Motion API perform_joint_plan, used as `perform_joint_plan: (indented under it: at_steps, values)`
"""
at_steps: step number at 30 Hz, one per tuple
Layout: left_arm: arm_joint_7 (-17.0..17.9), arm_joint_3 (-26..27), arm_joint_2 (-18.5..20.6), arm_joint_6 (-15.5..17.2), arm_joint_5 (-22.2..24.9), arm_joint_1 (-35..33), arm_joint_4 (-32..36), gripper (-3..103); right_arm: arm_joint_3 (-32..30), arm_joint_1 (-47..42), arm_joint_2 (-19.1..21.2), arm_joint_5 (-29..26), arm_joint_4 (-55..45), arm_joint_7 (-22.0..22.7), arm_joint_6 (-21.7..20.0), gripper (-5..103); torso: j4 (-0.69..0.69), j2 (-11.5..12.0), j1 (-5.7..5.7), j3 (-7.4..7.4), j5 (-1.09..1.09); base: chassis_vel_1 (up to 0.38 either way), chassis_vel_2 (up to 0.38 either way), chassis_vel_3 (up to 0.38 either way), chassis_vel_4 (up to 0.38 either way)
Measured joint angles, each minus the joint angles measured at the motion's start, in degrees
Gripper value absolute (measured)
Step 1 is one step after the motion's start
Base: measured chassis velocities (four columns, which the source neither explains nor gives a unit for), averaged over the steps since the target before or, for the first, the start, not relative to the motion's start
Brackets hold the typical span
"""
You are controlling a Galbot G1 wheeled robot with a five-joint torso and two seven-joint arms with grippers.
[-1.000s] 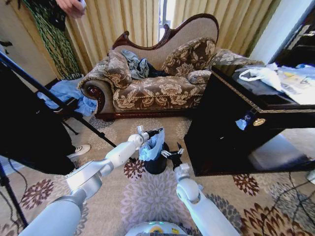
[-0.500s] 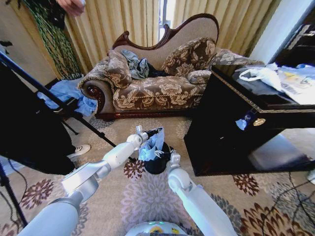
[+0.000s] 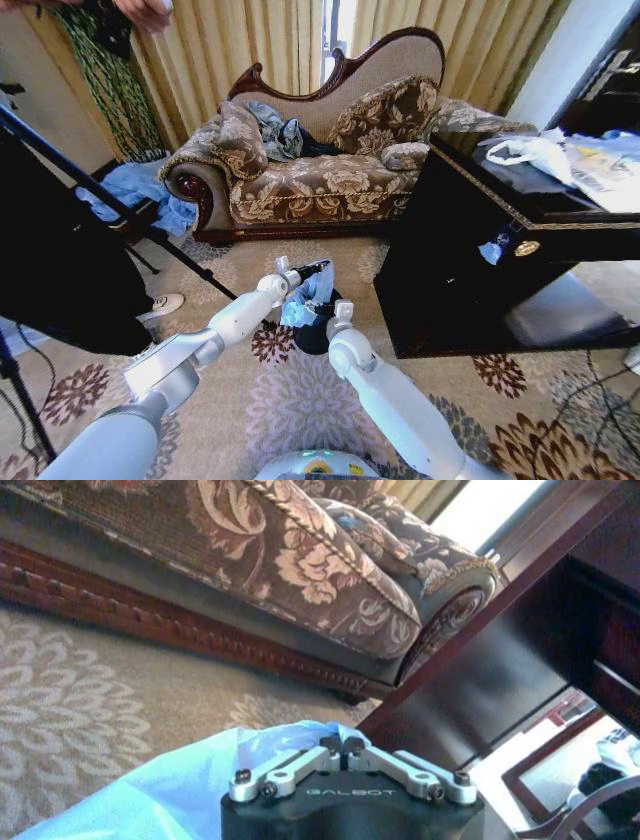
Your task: Place a garbage bag over the trash bin.
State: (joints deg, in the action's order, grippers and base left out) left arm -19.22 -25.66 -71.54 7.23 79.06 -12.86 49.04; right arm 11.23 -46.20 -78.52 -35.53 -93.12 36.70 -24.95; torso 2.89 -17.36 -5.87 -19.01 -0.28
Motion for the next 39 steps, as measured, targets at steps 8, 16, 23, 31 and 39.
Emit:
perform_joint_plan:
  at_steps: [8, 16, 23, 31, 39]
  values:
    - [0.05, 0.82, -0.09, 0.0, 0.02, -0.46, -0.01, 0, -2.08, -1.14, 2.18, 9.59, 5.72, -3.88, 1.39, 100, 0.0, 0.0, 0.0, 0.0, 0.0, 0.0, 0.0, 0.0, 0.0]
    - [-0.19, 1.51, -0.52, -0.01, 0.23, -0.47, -1.1, 0, -3.9, -5.02, 5.32, 13.61, 4.97, -5.39, 2.45, 100, 0.0, 0.0, 0.0, 0.0, 0.01, 0.0, 0.0, 0.0, 0.0]
    - [-0.54, 3.13, -2.97, -0.21, 0.4, -1.1, -4.01, 0, -5.51, -6.37, 7.15, 15.54, 5.18, -6.35, 3.5, 100, 0.0, 0.0, 0.0, 0.01, 0.0, 0.0, 0.0, 0.0, 0.0]
    - [-0.57, 4.42, -5.27, -0.63, 0.29, -1.7, -6.82, 0, -6.78, -6.91, 8.39, 16.44, 5.72, -6.8, 4.52, 100, 0.0, 0.0, 0.0, 0.01, 0.01, 0.0, 0.0, 0.0, 0.0]
    - [-1.39, 7.11, -8.63, -1.28, -1.52, -1.09, -12.11, 0, -8.01, -7.19, 9.09, 16.77, 7.28, -7.29, 5.38, 100, 0.0, 0.0, 0.0, 0.01, 0.01, 0.0, 0.0, 0.0, 0.0]
